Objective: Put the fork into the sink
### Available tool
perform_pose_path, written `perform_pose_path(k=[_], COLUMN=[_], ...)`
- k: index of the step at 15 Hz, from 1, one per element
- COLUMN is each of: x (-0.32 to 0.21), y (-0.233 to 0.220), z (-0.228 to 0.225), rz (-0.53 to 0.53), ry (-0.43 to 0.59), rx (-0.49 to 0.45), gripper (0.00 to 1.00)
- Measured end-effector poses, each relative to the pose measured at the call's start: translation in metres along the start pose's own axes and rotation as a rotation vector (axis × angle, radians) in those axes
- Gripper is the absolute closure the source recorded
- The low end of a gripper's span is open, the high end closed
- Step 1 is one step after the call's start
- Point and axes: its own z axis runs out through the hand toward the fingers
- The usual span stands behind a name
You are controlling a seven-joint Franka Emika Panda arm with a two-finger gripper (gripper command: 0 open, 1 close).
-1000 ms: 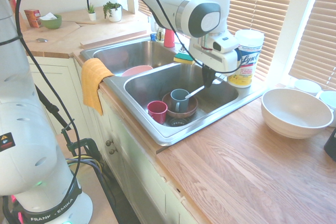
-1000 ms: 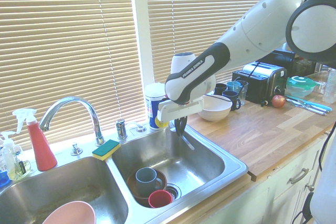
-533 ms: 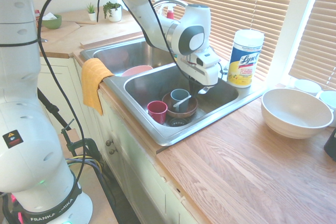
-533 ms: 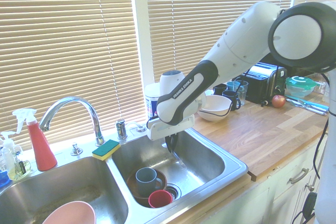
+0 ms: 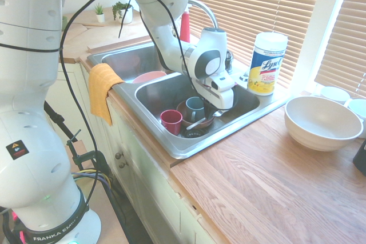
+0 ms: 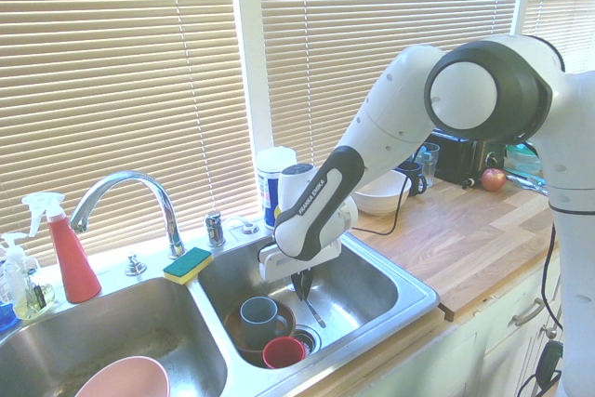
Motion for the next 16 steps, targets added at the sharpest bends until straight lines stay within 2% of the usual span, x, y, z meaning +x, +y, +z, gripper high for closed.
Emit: perform_pose_path(k=[7,8,16], x=[-0.012,-0.011,-0.013], y=[0.006,0.008,0.014], z=[0.041,0.045,0.052], rz=[-0.009,-0.006,0.01], ry=[-0.014,-0.015,-0.024], rx=[-0.026,-0.03,-0.033], gripper=[1.0,0.0,0.0])
